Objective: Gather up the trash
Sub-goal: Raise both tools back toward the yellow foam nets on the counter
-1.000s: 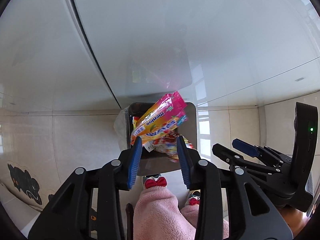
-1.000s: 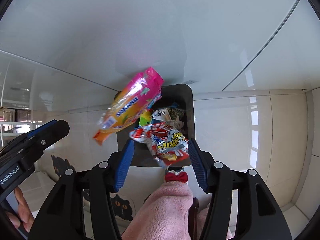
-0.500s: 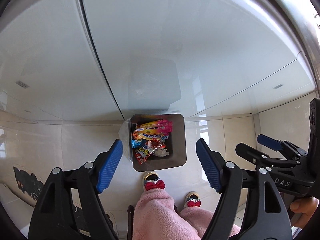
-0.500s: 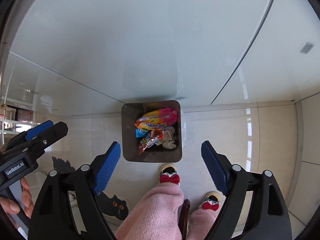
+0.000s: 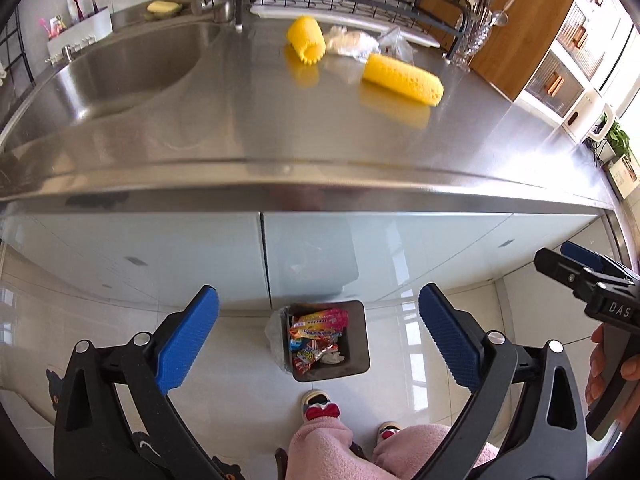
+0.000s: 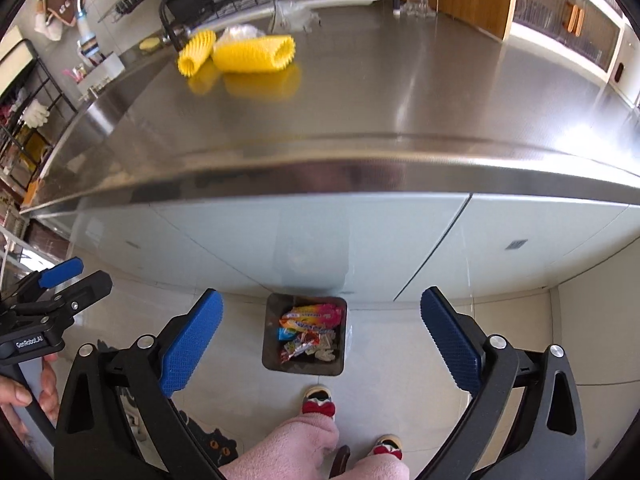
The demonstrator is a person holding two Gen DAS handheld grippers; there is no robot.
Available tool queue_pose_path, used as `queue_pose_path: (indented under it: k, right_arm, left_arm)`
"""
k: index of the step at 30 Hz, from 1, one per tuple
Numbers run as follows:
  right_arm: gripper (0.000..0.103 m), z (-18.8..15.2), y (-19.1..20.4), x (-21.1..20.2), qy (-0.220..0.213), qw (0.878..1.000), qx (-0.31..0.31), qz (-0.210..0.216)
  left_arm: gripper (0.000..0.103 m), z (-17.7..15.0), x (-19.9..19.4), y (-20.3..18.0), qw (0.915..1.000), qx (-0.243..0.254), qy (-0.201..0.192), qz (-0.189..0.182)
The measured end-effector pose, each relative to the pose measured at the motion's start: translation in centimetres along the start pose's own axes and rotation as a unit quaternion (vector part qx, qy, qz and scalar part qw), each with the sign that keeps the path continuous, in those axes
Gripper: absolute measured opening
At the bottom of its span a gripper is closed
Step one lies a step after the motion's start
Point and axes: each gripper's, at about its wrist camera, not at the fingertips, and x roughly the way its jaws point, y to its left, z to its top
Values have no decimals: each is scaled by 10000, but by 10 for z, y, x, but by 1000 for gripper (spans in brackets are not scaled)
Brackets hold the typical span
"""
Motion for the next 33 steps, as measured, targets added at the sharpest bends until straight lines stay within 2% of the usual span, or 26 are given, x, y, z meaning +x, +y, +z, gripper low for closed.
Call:
queue_pose_path:
  k: [5, 13, 18, 25, 29, 33]
  right_arm:
    - [100, 33, -2, -40, -611, 9974, 337, 156]
    - [100, 77, 7, -50, -975, 9949, 175, 190]
    - [100, 100, 16, -31, -971, 9949, -146, 244]
    - [98, 145, 23, 14, -805, 9940, -439, 597]
    - [93, 171, 28, 36, -757, 9926, -762, 575]
    - [93, 192, 32, 59, -650, 9910, -977, 638]
  left_arm:
    - [95, 32, -18, 8, 9996, -25, -290, 21]
    - [95, 82, -25, 14, 9983, -159, -538, 144]
    - [95, 117, -11, 13, 9979, -201, -593, 185]
    - [94, 169, 27, 13, 9975, -309, -582, 254]
    - [89, 197, 54, 15, 9977, -350, -509, 262]
    - [84, 220, 83, 17, 9982, -388, -368, 289]
